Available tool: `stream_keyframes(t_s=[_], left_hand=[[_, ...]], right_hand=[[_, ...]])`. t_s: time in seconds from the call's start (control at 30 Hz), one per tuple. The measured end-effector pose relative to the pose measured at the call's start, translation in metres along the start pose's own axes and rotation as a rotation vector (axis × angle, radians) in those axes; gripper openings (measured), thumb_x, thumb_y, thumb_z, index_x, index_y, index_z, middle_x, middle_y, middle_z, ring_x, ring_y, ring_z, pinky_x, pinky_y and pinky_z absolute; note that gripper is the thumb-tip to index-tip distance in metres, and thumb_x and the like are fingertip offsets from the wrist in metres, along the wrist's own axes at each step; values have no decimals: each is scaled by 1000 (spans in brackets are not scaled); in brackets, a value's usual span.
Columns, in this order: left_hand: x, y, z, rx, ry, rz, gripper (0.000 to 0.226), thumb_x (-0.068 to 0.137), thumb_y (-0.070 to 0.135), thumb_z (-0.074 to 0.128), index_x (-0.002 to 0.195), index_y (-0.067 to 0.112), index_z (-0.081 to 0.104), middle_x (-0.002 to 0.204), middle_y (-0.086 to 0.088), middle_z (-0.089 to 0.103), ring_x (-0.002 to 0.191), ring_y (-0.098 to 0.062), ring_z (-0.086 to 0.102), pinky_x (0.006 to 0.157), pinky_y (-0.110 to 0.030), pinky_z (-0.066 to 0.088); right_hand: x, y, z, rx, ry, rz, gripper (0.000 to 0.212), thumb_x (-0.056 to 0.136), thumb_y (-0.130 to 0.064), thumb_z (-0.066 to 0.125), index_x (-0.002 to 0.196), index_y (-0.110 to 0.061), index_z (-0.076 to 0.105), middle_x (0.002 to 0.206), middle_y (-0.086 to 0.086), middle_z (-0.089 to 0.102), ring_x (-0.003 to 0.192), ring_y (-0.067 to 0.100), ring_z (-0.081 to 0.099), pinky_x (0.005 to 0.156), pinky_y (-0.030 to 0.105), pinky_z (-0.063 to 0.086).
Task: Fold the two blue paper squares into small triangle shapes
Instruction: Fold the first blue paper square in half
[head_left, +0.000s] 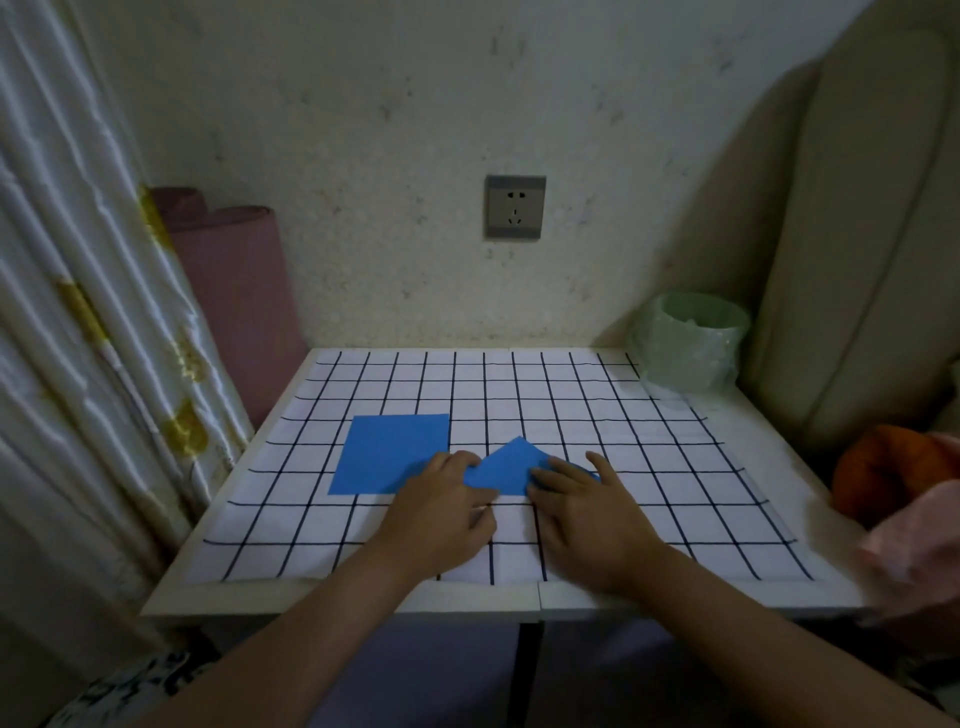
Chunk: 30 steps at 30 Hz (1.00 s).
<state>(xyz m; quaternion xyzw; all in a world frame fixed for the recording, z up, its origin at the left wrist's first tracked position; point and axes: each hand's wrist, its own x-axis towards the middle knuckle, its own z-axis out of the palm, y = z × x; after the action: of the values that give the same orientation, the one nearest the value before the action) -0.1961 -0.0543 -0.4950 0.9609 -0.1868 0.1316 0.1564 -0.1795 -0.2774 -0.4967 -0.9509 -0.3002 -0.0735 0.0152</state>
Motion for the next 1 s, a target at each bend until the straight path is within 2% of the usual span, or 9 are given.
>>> stream_keyframes(t_s=[0.07,0.47,0.53,0.6,0.7,0.83,0.87,0.93,1.0], left_hand=[[-3,-6,-2,-52,-11,-53,36,89,38,50,116,29,72,140,0,49,124,-17,44,91,-31,47],[-17,-18,-9,-85,15,-187,32,92,24,54,115,13,73,132,-5,62,122,-15,54,97,-27,46],[-17,-17,-10,-116,26,-239,29,94,22,53,107,8,75,126,-6,66,111,-16,61,91,-24,49],[-15,-15,-11,-125,25,-285,28,95,20,51,90,5,74,118,-8,69,93,-15,66,79,-23,54],[-11,-8,-8,-136,38,-345,30,96,18,50,77,2,67,127,-8,66,87,-14,66,74,-24,54],[-6,-6,-8,-144,74,-445,34,99,20,48,114,-4,65,135,-12,59,104,-19,64,83,-19,47],[-4,-5,-10,-125,94,-376,36,100,20,47,123,-3,62,142,-11,54,115,-19,59,92,-17,42],[-1,3,-11,-106,68,-155,40,100,20,47,136,4,54,153,-6,41,139,-15,37,110,-18,22],[1,17,-5,-165,-67,-13,50,101,27,45,148,13,38,160,1,27,147,-6,17,114,-16,9]], right_hand=[[1,1,0,0,-8,6,55,96,-44,19,136,-29,54,148,-5,46,145,15,29,120,52,8],[1,0,0,91,-6,56,46,101,-41,26,137,-32,52,152,-10,41,146,13,25,119,49,1],[1,-1,0,108,-9,63,45,101,-41,27,138,-33,51,152,-10,40,146,12,25,120,48,1],[1,-1,-1,122,-7,68,44,101,-41,28,138,-33,51,153,-11,40,146,12,24,120,48,2],[-1,1,-1,144,-3,70,43,101,-40,29,138,-33,51,153,-11,40,146,12,24,120,48,3],[-1,2,1,165,-6,68,45,101,-41,28,140,-34,49,154,-10,38,146,11,23,121,48,4],[-2,1,2,168,-1,69,45,100,-41,28,139,-34,49,154,-10,39,146,12,24,121,48,4],[-2,0,2,163,9,64,45,100,-40,28,138,-33,50,153,-9,40,146,13,24,120,47,4],[-1,-1,2,150,12,56,46,99,-40,28,138,-32,50,153,-7,41,146,14,24,119,47,4]])
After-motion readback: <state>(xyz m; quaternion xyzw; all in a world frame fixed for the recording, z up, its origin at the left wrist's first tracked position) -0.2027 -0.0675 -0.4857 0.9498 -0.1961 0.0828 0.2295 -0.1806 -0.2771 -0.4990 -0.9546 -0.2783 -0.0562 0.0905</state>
